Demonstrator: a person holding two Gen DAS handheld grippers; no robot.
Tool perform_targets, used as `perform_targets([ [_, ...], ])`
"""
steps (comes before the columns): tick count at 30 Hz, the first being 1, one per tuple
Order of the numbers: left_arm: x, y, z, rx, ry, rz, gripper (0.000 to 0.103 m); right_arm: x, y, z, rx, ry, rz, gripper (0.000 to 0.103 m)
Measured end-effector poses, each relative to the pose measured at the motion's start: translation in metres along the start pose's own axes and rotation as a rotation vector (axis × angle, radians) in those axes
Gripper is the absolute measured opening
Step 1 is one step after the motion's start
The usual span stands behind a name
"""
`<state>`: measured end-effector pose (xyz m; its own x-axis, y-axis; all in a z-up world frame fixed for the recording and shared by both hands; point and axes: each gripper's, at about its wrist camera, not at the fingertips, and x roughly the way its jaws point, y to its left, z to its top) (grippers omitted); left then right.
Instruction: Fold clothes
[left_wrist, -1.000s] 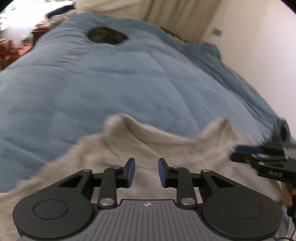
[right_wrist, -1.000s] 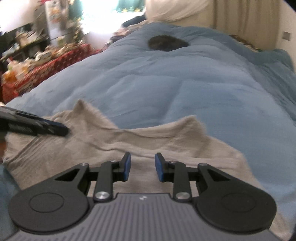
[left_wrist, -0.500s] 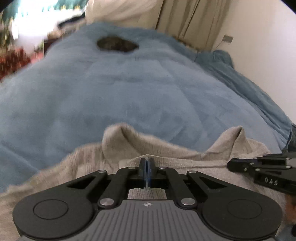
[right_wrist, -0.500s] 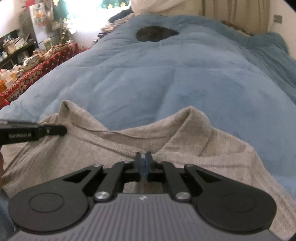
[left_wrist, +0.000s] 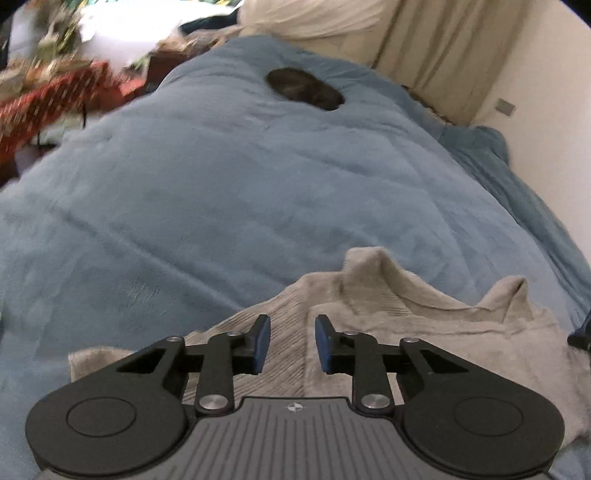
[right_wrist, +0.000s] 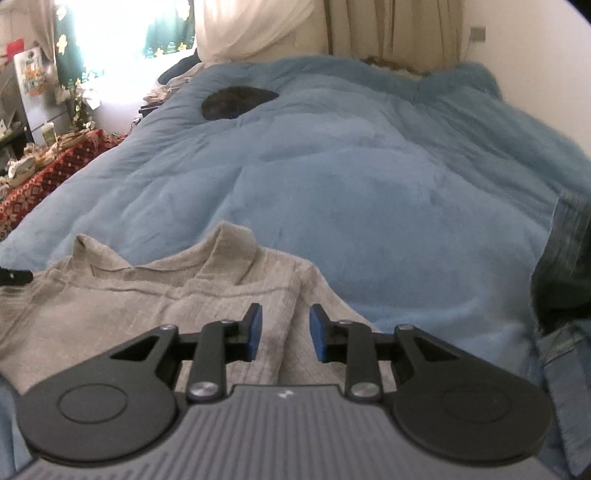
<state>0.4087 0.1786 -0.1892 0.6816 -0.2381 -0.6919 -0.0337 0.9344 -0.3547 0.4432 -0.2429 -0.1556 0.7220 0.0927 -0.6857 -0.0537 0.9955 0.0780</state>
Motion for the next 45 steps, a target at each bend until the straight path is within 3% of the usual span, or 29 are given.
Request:
perform_targets([
  [7,0.014,-0.008,-0.002,-0.002,0.040,0.002,0.020,0.020,0.005,0.001,0.028,0.008,-0.013,0.030],
  [9,0.022,-0.009,-0.001,-0.010,0.055,-0.001,0.020,0.026,0.007,0.000,0.037,0.016,-0.020,0.016],
  [15,0.026,-0.016,-0.007,0.037,0.064,0.019,0.016,0.024,0.012,-0.001,0.023,0.010,-0.026,0.009],
  [17,0.023,-0.017,-0.009,0.045,0.048,0.014,0.006,0.021,0.013,-0.001,0.010,0.004,-0.028,0.007],
  [19,0.020,-0.017,-0.011,0.051,0.025,0.024,0.004,0.020,0.014,-0.001,0.004,0.001,-0.027,0.003],
  [29,-0.046,-0.029,-0.009,0.115,-0.192,0.033,0.003,-0.002,0.014,0.005,-0.005,-0.088,0.002,0.002],
  [34,0.001,-0.016,-0.004,0.078,-0.060,0.078,0.003,0.032,0.010,0.002,-0.012,-0.014,-0.061,0.002],
  [37,0.025,-0.009,-0.007,0.057,0.018,0.104,0.005,0.029,0.004,-0.002,0.017,-0.018,-0.053,0.005],
  [39,0.021,-0.008,-0.006,0.041,0.021,0.090,0.008,0.022,0.000,-0.005,0.038,-0.030,-0.042,0.013],
  [43,-0.005,-0.010,-0.006,0.051,-0.023,0.049,0.019,-0.008,-0.004,-0.015,0.056,-0.056,-0.010,0.015],
  [45,-0.023,-0.012,-0.011,0.066,-0.032,0.025,0.019,-0.029,-0.004,-0.023,0.054,-0.066,0.010,0.015],
])
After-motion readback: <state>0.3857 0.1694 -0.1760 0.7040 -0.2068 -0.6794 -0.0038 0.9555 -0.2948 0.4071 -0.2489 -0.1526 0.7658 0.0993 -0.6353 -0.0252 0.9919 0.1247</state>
